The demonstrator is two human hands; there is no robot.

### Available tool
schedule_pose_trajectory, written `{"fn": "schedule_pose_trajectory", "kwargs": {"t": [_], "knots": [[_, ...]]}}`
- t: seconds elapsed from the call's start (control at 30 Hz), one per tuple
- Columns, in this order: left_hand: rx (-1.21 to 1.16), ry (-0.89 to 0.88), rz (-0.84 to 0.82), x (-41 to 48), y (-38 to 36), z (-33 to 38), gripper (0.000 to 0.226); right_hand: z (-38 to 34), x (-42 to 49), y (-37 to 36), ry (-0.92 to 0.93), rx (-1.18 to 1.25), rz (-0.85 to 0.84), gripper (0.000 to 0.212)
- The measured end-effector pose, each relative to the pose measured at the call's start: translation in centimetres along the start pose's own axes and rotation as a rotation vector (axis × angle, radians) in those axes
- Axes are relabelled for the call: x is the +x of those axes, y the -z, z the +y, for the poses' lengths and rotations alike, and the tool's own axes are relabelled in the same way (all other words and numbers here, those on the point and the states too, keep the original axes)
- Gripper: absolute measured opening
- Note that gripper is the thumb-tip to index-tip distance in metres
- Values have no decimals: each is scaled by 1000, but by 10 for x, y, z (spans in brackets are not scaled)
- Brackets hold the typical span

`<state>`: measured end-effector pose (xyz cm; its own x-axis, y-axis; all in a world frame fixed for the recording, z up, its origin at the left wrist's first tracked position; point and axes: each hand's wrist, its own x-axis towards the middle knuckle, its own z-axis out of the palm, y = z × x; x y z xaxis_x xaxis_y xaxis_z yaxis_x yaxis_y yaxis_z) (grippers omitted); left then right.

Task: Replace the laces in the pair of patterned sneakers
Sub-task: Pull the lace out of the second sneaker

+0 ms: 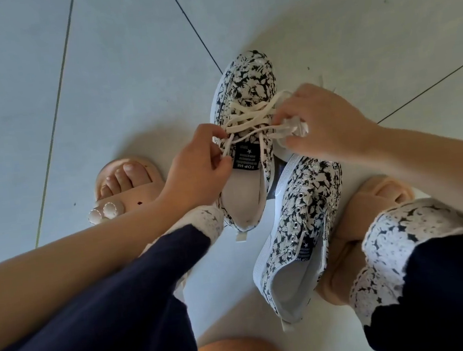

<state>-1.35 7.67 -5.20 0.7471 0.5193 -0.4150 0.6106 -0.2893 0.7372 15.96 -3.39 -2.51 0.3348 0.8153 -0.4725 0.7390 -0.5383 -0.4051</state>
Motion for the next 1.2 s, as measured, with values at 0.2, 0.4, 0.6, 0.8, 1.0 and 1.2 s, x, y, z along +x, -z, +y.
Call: {"fn": "schedule_pose_trajectory", "kwargs": {"t": [0.2,0.4,0.6,0.8,1.0,1.2], "knots": [[19,-4,16,1,0,3,29,-46,15,-16,149,-201,64,32],[10,33,39,2,6,-3,28,-21,5,15,-20,220,41,8],[-1,20,33,2,3,-2,30,68,-6,46,-648,160,111,21],[15,10,27,2,1,0,30,-6,-8,11,38,-45,81,15],[30,3,29,2,1,1,31,-48,17,-21,229,-280,38,27],[22,7,18,1,5,-2,31,0,6,40,-147,195,86,12]]}}
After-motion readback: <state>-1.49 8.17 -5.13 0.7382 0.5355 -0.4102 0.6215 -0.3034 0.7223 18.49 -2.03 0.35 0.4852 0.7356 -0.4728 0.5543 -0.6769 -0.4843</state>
